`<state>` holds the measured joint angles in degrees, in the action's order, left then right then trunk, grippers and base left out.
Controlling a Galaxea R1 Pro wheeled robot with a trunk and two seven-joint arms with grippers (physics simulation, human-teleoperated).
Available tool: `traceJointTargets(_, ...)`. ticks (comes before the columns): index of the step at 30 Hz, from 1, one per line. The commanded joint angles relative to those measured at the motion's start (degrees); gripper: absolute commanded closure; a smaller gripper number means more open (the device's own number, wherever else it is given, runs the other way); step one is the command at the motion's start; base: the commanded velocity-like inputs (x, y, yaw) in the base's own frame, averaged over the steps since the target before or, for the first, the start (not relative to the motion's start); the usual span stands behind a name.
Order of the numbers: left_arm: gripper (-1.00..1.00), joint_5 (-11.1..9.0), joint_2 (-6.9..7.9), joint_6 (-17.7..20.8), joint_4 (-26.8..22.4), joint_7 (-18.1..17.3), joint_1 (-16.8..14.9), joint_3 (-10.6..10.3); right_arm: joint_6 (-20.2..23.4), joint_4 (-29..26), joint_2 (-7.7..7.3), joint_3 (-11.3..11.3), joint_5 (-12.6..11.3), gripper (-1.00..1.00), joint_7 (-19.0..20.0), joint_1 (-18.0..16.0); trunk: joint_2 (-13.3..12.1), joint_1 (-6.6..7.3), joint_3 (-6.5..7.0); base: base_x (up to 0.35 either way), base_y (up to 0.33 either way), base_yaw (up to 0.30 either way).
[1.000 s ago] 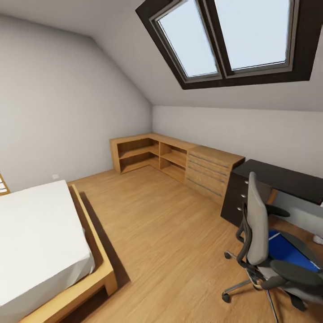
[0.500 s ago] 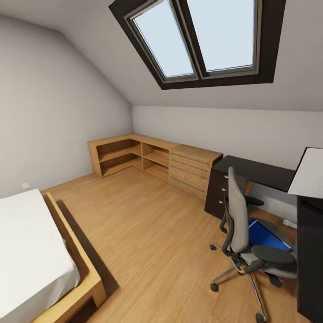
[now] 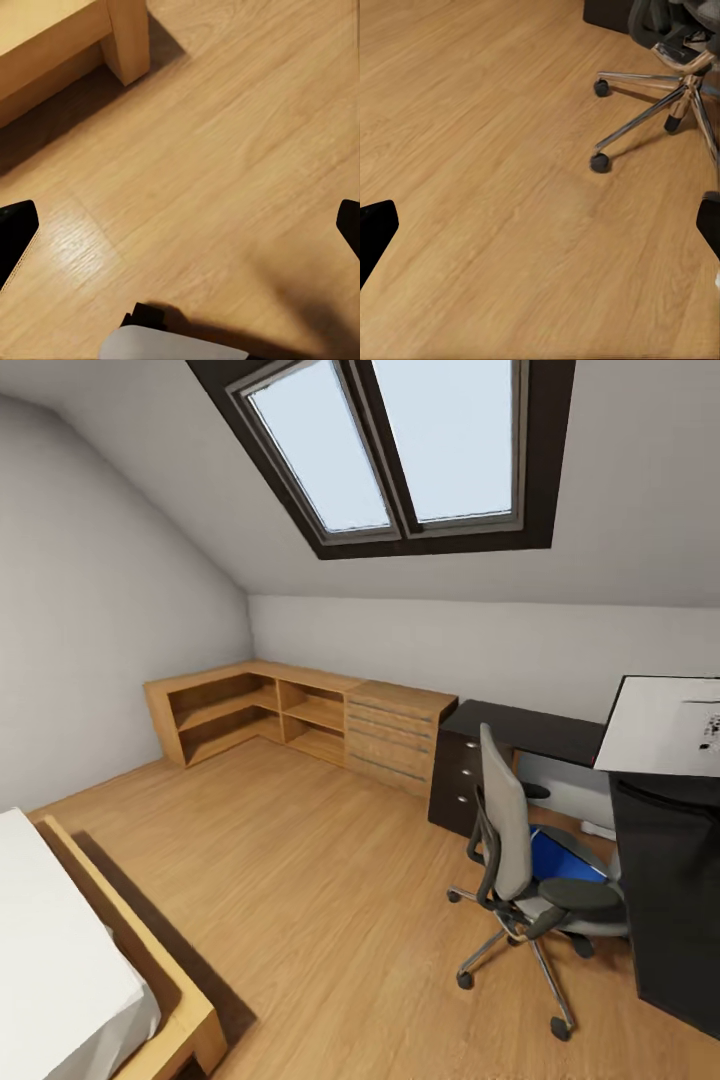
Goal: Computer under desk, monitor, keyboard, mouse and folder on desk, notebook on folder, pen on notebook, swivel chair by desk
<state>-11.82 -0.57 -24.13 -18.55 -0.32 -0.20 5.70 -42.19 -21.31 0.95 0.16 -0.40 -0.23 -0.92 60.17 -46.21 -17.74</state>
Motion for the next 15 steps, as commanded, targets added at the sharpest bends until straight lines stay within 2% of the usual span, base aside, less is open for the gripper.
traceJointTargets(1, -1.00, -0.02, 0.00, -0.13, 0.01, -0.03, -0.04, 0.21, -0.18, 0.04, 0.00, 0.02, -0.04, -1.00, -0.03, -0.05, 0.04, 0.00, -0.07, 0.000, 0.223, -0.300)
traceJointTargets(6, -1.00, -0.04, -0.02, -0.13, 0.01, -0.02, -0.05, 0.27, -0.18, 0.04, -0.03, 0.02, -0.10, -1.00, -0.01, -0.05, 0.04, 0.00, -0.07, 0.000, 0.094, -0.300)
traceJointTargets(15, -1.00, 0.03, 0.01, -0.23, 0.01, -0.03, -0.05, 0.28, -0.18, 0.04, 0.01, 0.02, -0.11, -1.00, -0.01, -0.05, 0.04, 0.00, -0.07, 0.000, 0.011, -0.300)
